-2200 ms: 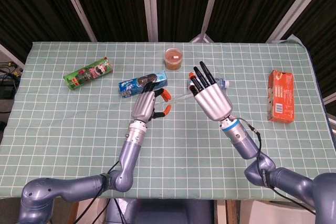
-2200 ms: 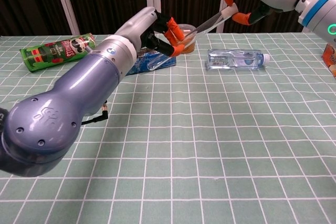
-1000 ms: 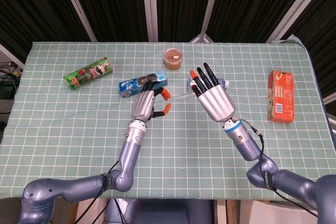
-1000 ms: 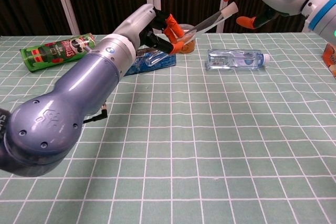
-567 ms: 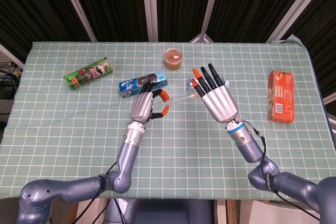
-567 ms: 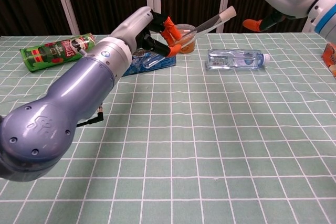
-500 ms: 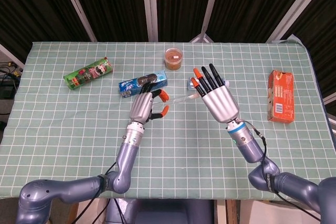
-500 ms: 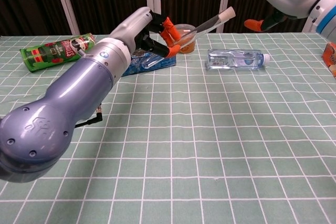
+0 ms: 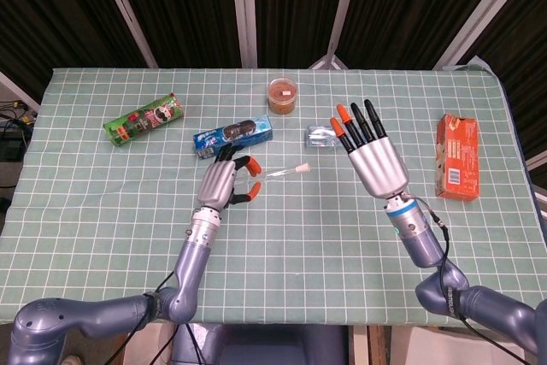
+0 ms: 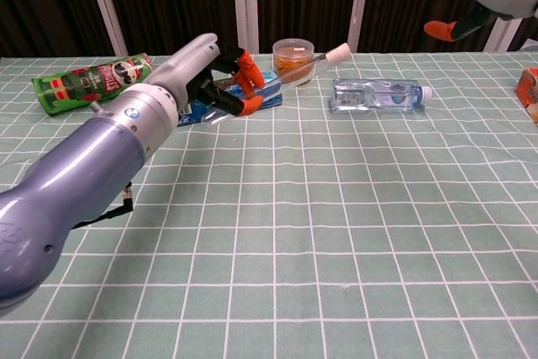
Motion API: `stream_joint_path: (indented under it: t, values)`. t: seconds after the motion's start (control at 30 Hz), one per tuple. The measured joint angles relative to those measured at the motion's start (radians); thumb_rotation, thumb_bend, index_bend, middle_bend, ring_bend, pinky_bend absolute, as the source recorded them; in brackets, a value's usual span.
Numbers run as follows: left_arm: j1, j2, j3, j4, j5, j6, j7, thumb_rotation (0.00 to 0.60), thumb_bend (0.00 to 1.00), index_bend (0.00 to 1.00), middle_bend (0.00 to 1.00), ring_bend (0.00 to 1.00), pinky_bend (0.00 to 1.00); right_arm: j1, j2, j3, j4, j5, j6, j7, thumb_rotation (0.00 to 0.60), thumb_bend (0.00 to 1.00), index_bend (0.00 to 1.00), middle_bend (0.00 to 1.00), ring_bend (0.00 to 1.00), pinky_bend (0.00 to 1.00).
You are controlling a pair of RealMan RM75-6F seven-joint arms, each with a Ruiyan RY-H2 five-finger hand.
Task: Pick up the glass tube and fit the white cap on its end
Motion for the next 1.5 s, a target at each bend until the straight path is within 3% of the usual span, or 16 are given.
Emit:
stream_joint_path:
  t: [0.27, 0.57, 1.13, 1.5]
  values:
    - [0.067, 0.04, 0.094, -0.022, 0.029, 0.0, 0.017, 0.6, 0.65, 0.57, 0.55, 0.13, 0.0, -0.012, 0.038, 0.023, -0.066, 0.016, 0.013, -0.017, 0.6, 0.32, 0.14, 0.05, 0.04, 0.05]
    - [0.077, 0.044, 0.141, 0.026, 0.038, -0.041, 0.087, 0.6, 0.65, 0.57, 0.55, 0.13, 0.0, -0.026, 0.07, 0.033, -0.121, 0.02, 0.027, -0.039, 0.6, 0.32, 0.14, 0.04, 0.04, 0.05]
    - [0.066, 0.016, 0.122, 0.064, -0.028, -0.101, 0.194, 0.6, 0.63, 0.55, 0.55, 0.13, 0.0, -0.042, 0.085, 0.032, -0.158, 0.024, 0.029, -0.052, 0.6, 0.32, 0.14, 0.04, 0.03, 0.05]
    - [0.052, 0.056, 0.113, -0.017, -0.137, -0.131, 0.37, 0.6, 0.55, 0.49, 0.47, 0.13, 0.0, -0.055, 0.083, 0.022, -0.16, 0.018, 0.032, -0.042, 0.6, 0.32, 0.14, 0.04, 0.03, 0.05]
